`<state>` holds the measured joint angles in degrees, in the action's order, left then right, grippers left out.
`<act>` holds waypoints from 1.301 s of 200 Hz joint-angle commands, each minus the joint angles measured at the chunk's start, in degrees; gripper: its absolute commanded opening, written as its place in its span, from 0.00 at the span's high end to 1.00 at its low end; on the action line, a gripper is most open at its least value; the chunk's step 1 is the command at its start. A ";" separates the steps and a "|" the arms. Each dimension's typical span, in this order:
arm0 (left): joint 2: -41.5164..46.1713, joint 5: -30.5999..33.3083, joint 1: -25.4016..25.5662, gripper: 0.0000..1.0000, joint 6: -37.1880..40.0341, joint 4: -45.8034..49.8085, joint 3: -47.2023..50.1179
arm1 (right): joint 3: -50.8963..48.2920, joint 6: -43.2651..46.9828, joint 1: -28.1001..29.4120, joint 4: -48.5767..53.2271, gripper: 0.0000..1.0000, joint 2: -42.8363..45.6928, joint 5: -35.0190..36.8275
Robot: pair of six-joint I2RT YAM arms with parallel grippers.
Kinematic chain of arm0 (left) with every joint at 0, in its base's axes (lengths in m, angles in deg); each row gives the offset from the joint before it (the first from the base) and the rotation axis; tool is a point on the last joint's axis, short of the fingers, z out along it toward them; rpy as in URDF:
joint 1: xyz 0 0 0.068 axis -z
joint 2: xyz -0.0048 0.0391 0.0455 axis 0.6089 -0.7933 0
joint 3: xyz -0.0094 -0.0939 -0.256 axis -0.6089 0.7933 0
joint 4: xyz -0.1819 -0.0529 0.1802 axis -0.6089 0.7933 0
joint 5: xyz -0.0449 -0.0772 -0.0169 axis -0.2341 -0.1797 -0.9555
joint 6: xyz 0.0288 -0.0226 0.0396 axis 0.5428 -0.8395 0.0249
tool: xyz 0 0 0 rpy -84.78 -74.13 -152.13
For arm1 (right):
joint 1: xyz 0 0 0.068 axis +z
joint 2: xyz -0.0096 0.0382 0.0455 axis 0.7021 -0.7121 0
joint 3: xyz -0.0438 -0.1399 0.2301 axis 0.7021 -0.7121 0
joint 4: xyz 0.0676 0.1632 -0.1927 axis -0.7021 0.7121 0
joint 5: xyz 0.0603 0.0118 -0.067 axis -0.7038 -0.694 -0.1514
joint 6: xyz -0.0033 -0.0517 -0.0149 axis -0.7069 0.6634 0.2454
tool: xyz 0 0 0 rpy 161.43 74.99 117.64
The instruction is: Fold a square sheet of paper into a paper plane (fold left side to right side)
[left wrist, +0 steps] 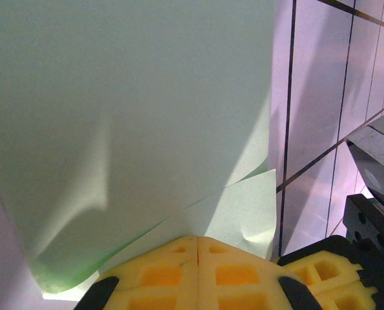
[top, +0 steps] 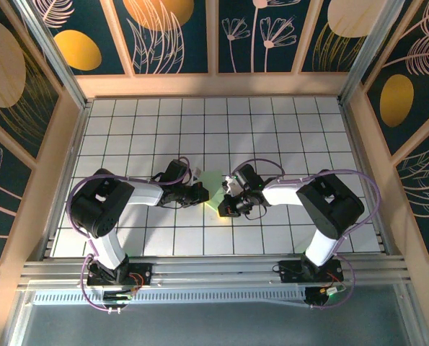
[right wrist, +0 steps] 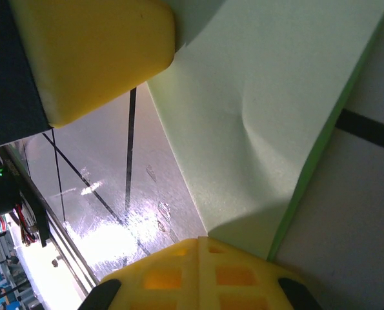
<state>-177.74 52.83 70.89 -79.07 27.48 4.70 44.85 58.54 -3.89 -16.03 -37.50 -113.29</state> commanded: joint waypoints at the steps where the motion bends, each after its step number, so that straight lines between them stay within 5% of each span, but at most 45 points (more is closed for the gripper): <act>1: -3.36 6.05 0.01 1.00 1.44 6.99 1.14 | 1.07 1.00 -0.03 1.50 0.97 0.49 0.86; 203: -3.06 7.23 0.01 1.00 1.22 7.87 0.90 | 0.27 4.81 -0.62 14.83 1.00 4.24 -0.12; 260: -2.84 6.98 0.01 1.00 1.01 7.60 0.92 | 2.79 1.53 -0.98 6.79 1.00 5.89 -3.79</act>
<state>-177.78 53.09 70.96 -79.09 28.36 4.27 46.25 61.56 -4.54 -5.86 -31.86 -115.74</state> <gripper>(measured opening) 0.044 0.046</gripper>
